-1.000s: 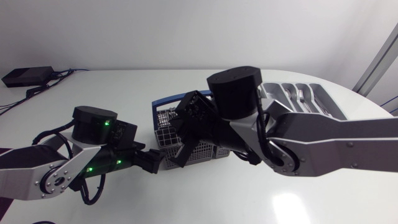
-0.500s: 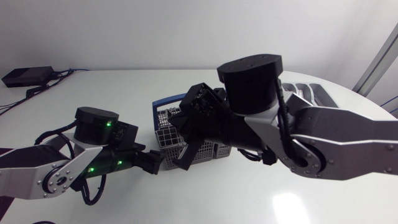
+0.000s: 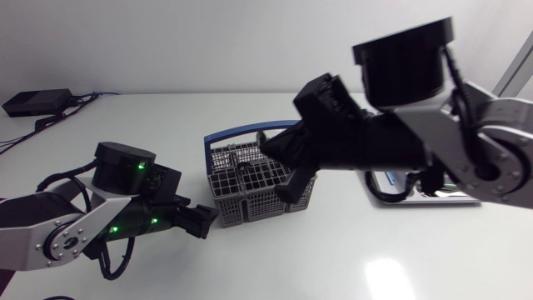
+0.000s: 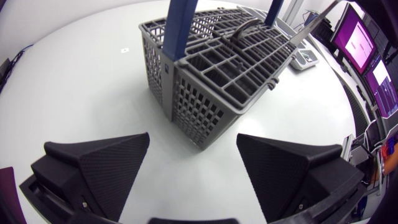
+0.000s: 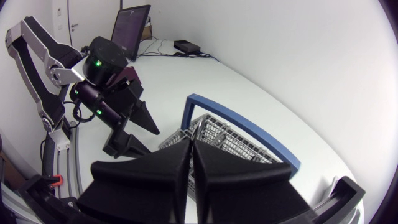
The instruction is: Unload the cutlery basket into the drawer organizer.
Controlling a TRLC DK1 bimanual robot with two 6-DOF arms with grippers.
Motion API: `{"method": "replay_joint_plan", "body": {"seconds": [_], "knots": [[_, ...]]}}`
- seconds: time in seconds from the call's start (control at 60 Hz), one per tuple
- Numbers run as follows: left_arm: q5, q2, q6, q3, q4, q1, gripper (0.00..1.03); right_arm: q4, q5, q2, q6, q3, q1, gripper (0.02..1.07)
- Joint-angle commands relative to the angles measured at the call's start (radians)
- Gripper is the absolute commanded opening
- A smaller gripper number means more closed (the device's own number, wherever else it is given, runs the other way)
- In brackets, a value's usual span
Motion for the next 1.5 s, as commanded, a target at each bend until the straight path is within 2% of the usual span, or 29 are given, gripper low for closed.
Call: {"method": "replay_joint_plan", "body": {"seconds": [0.0, 0.15, 0.233, 0.317, 0.4, 0.6, 0.767, 1.117, 1.35, 1.483], "knots": [[-0.006, -0.049, -0.036, 0.063, -0.029, -0.011, 0.98, -0.063, -0.020, -0.069, 0.005, 0.023, -0.061, 0.08], [-0.006, -0.081, -0.089, 0.127, -0.089, -0.034, 0.98, -0.197, -0.110, -0.157, -0.069, -0.006, -0.236, 0.08], [-0.012, -0.083, -0.125, 0.158, -0.098, -0.071, 0.98, -0.275, -0.159, -0.189, -0.165, -0.032, -0.372, 0.08], [-0.057, -0.077, -0.146, 0.184, -0.103, -0.123, 0.98, -0.333, -0.191, -0.195, -0.264, -0.048, -0.493, 0.08], [-0.083, -0.072, -0.161, 0.218, -0.118, -0.160, 0.98, -0.356, -0.239, -0.174, -0.383, -0.064, -0.651, 0.08], [-0.141, -0.034, -0.200, 0.287, -0.161, -0.201, 0.98, -0.362, -0.257, -0.076, -0.604, -0.084, -0.854, 0.08], [-0.195, -0.015, -0.212, 0.307, -0.175, -0.242, 0.98, -0.295, -0.213, 0.027, -0.758, -0.098, -0.960, 0.08], [-0.247, 0.018, -0.229, 0.342, -0.202, -0.285, 0.98, -0.125, -0.132, 0.313, -0.978, -0.051, -1.165, 0.08], [-0.250, 0.054, -0.238, 0.366, -0.202, -0.287, 0.98, -0.040, -0.061, 0.409, -1.089, -0.040, -1.196, 0.08], [-0.250, 0.060, -0.240, 0.380, -0.218, -0.282, 0.98, 0.003, -0.033, 0.418, -1.132, -0.064, -1.191, 0.17]]}}
